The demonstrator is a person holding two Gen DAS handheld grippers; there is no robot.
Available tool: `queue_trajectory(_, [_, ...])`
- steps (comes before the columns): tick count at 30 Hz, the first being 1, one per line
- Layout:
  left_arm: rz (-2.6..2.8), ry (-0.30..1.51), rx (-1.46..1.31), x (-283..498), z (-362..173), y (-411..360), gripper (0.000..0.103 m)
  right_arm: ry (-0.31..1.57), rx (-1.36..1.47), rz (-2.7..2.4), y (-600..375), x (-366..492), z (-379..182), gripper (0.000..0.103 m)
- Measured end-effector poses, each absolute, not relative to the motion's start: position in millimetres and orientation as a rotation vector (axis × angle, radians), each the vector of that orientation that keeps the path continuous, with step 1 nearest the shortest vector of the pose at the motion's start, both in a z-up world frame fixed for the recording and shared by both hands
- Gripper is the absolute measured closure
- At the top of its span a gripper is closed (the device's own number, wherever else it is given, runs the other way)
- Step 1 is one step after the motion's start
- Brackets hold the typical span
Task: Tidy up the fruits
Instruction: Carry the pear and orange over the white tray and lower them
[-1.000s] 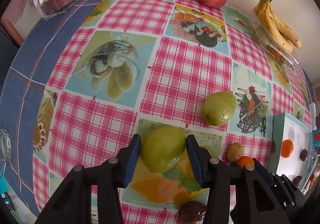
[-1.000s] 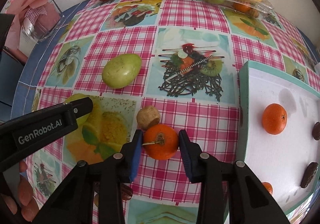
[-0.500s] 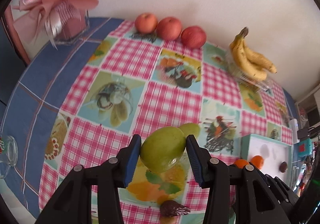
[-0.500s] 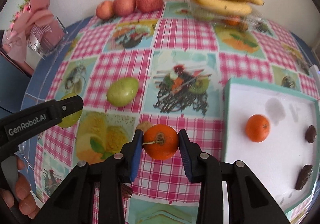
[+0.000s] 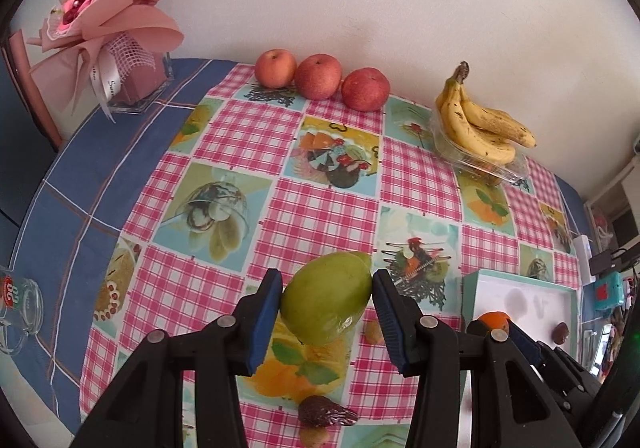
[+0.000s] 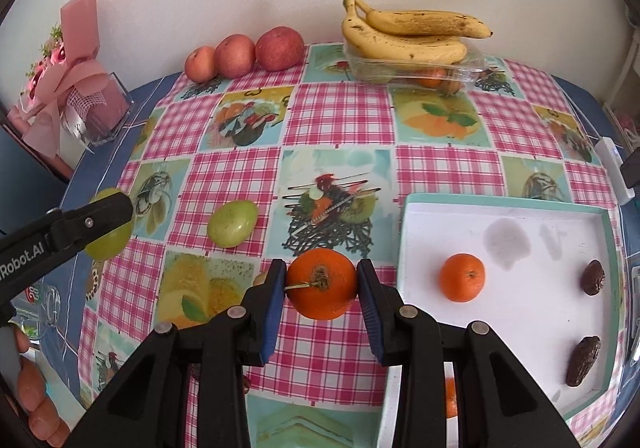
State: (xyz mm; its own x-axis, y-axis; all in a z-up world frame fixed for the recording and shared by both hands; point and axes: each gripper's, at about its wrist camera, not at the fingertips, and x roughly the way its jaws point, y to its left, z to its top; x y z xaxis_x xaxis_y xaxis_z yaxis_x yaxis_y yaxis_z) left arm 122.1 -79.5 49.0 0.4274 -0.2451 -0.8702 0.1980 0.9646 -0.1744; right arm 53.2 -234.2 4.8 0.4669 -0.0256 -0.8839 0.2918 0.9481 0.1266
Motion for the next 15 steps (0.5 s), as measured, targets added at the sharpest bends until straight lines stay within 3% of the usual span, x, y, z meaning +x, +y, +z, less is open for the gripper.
queue_trajectory(15, [-0.350, 1.109, 0.029, 99.2, 43.7, -134.2, 0.054, 1.044, 0.424, -0.305, -307.4, 23.2, 6.5, 0.066])
